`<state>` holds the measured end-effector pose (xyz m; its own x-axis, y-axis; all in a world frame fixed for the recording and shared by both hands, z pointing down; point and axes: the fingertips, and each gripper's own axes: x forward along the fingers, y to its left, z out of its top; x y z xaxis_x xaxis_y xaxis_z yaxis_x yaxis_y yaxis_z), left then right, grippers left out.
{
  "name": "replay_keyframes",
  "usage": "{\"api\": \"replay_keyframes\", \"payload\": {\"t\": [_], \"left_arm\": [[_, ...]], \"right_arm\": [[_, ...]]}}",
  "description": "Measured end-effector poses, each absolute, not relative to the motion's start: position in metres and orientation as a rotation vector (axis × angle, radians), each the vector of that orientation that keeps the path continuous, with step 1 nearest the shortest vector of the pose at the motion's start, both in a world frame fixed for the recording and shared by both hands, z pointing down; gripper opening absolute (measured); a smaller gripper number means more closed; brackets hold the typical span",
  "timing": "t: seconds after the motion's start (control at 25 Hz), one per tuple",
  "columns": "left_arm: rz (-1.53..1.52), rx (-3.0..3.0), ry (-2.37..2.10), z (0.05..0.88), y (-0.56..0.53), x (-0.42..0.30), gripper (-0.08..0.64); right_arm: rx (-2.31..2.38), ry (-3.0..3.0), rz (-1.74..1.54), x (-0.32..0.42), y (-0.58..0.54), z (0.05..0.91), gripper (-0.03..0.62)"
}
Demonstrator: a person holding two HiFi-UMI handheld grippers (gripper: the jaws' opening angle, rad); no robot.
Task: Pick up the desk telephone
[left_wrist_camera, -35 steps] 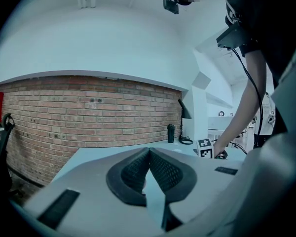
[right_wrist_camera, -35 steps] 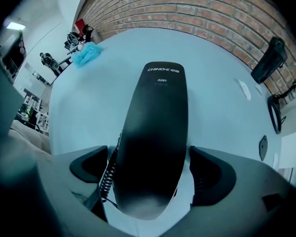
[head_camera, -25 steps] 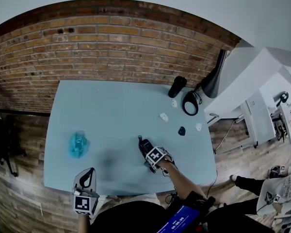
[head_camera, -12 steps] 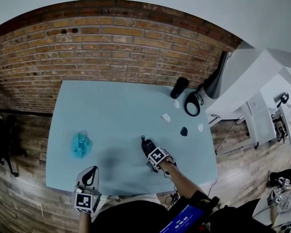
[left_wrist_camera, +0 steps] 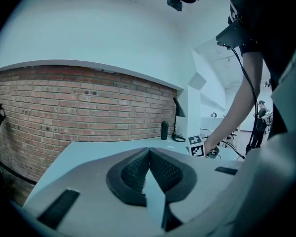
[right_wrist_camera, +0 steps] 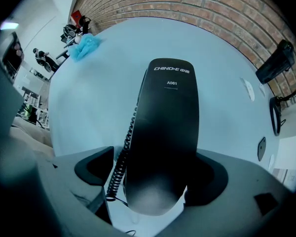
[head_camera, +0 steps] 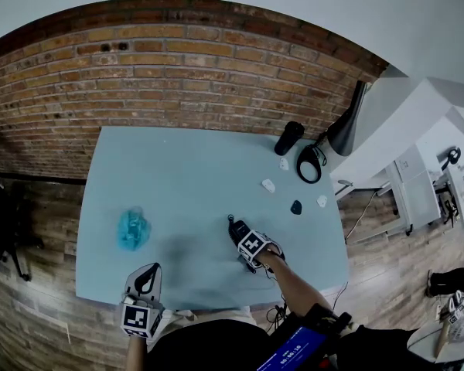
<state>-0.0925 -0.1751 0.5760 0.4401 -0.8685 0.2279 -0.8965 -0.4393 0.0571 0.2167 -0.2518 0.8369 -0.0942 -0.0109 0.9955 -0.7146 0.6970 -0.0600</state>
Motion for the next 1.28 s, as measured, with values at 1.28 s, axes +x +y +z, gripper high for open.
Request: {"api": "replay_keyframes", "payload": {"t": [1.28], "left_arm": [[0.282, 2.604, -1.382, 0.585, -0.173, -0.067, 0.028]], "right_arm": [[0.860, -1.635, 0.762, 0.213, -0.238, 0.830, 0.291]]}}
